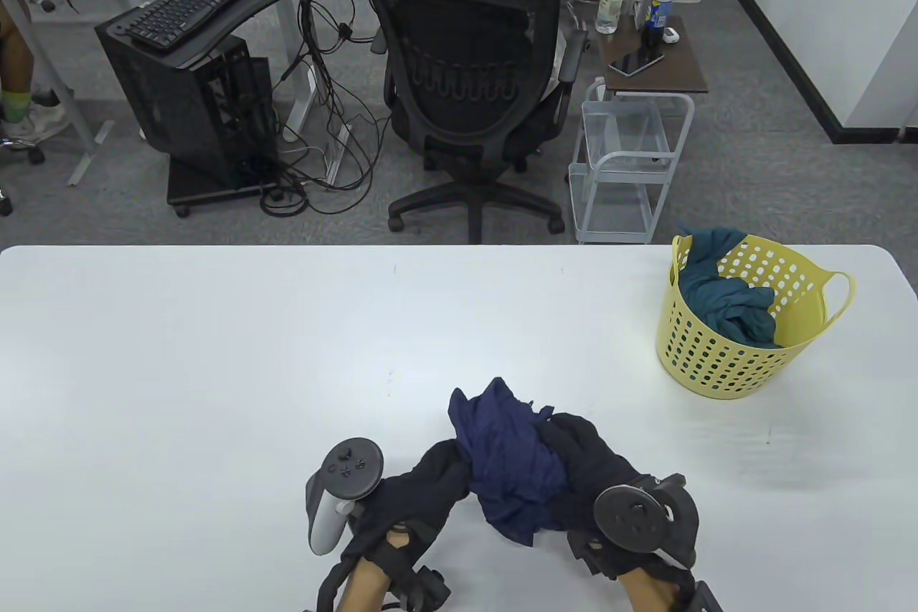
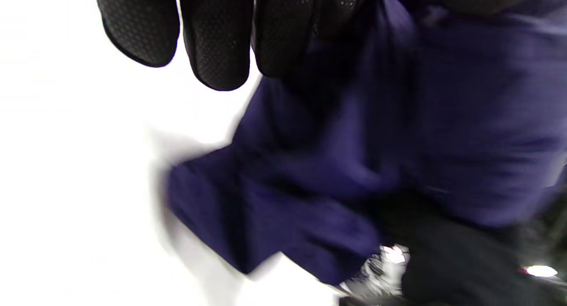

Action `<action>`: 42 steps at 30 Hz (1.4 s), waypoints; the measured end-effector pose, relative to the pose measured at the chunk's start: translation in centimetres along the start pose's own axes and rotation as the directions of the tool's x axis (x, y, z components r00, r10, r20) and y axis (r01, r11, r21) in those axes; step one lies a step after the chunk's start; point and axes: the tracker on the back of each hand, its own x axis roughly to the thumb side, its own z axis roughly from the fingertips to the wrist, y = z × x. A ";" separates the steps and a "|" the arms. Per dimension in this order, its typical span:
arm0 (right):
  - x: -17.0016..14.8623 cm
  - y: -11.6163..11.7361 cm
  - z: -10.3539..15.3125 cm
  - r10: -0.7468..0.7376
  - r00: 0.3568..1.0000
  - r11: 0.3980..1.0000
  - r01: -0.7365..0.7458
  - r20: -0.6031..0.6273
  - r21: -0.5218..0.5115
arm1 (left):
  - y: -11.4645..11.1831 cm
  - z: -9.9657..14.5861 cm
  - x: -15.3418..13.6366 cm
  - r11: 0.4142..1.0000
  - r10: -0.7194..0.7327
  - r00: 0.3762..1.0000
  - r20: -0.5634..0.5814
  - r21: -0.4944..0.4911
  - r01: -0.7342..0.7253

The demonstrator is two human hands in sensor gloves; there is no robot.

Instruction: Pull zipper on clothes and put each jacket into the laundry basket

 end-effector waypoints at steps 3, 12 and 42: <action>0.4 -3.6 -0.9 0.017 0.999 0.986 -0.023 -0.033 -0.163 | 1.4 0.2 -0.4 0.968 -0.198 0.978 -0.063 0.143 0.206; -4.6 -14.1 -8.0 0.285 0.904 0.847 -0.393 -0.318 -0.359 | 2.9 -0.3 -1.8 0.851 -0.421 0.877 -0.233 0.234 0.470; -4.3 -3.2 -2.3 0.184 0.939 0.967 -0.118 -0.292 0.228 | 1.7 -0.4 -0.6 0.677 -0.645 0.718 -0.261 0.239 0.696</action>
